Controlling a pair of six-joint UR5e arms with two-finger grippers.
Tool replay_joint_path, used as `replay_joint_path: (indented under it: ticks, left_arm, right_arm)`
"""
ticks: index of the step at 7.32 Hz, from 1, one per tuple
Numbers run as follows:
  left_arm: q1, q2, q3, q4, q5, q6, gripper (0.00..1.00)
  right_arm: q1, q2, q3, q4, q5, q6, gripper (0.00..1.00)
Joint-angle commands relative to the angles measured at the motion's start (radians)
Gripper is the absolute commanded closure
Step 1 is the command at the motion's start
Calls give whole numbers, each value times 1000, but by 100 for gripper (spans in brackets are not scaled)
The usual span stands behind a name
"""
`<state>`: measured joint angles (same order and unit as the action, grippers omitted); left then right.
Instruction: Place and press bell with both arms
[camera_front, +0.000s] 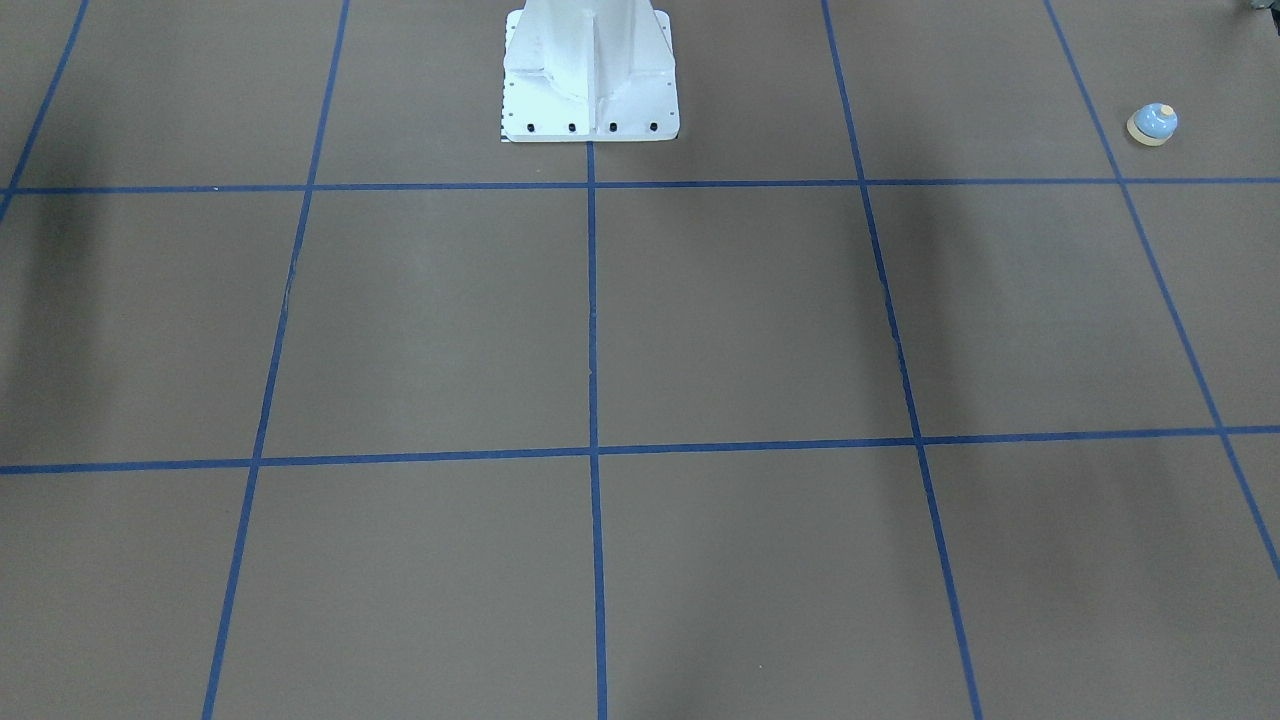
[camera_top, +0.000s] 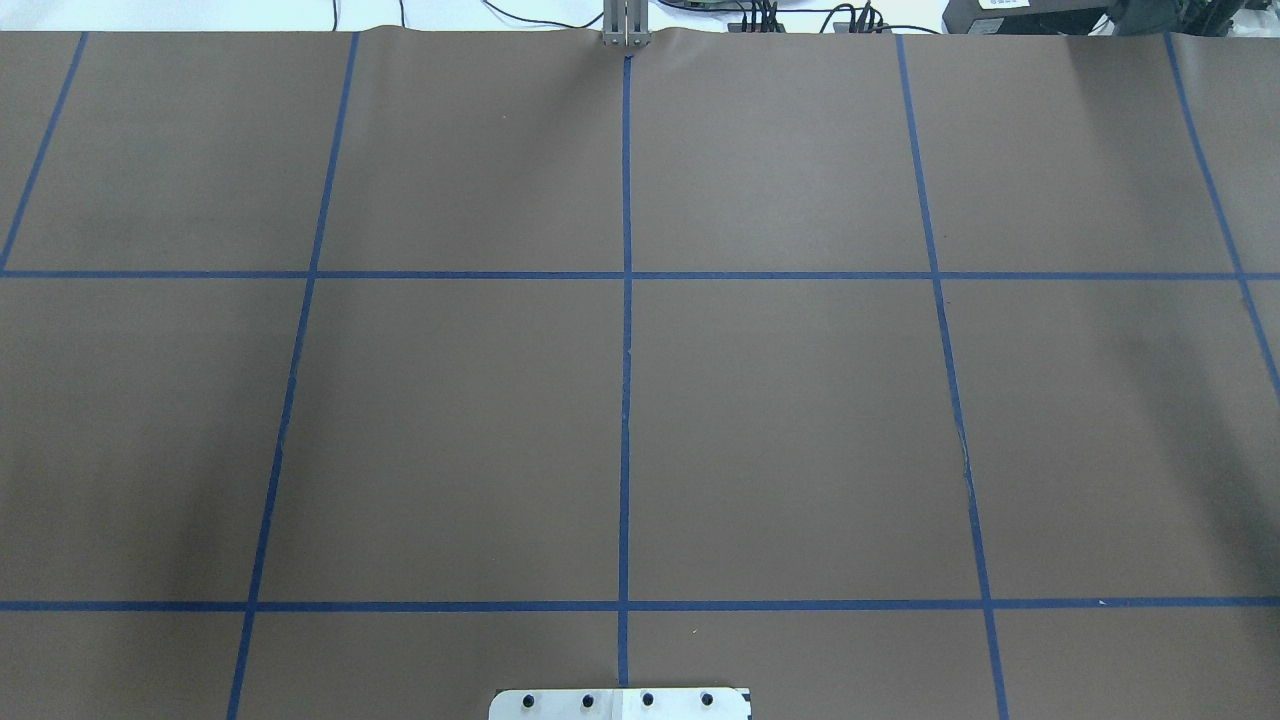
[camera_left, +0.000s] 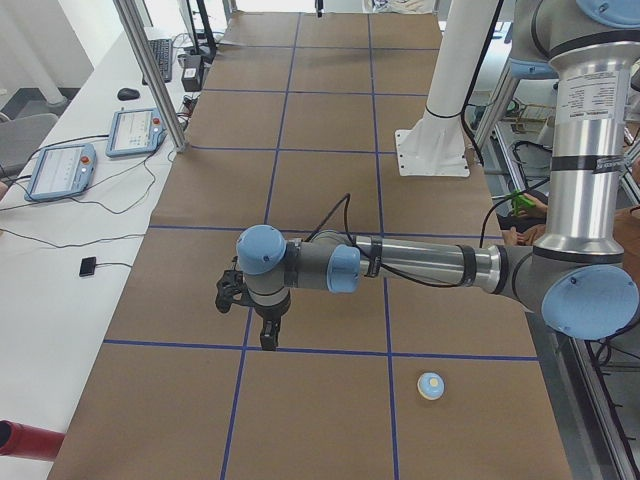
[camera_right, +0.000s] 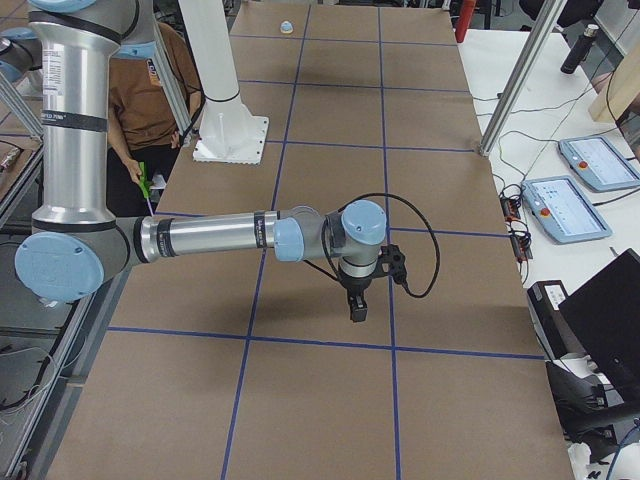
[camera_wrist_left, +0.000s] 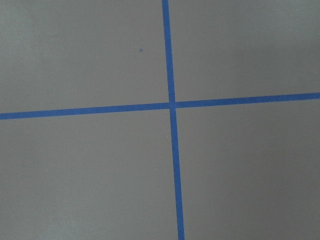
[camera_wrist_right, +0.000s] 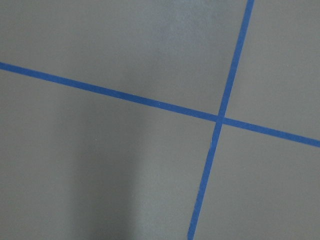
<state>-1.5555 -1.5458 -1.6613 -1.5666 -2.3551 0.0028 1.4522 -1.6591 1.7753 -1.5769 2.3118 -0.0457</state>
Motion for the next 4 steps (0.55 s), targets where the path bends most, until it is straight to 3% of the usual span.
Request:
replay_joint_path:
  ticks: [1,4]
  left_arm:
    - [0,42,-11,-33,-4,34,0]
    - [-2,52,-14,-61,-3,34,0]
  right_arm:
    - [-1,-1,9,0,1,6,0]
    - [-1,-1,6,0,3,7,0]
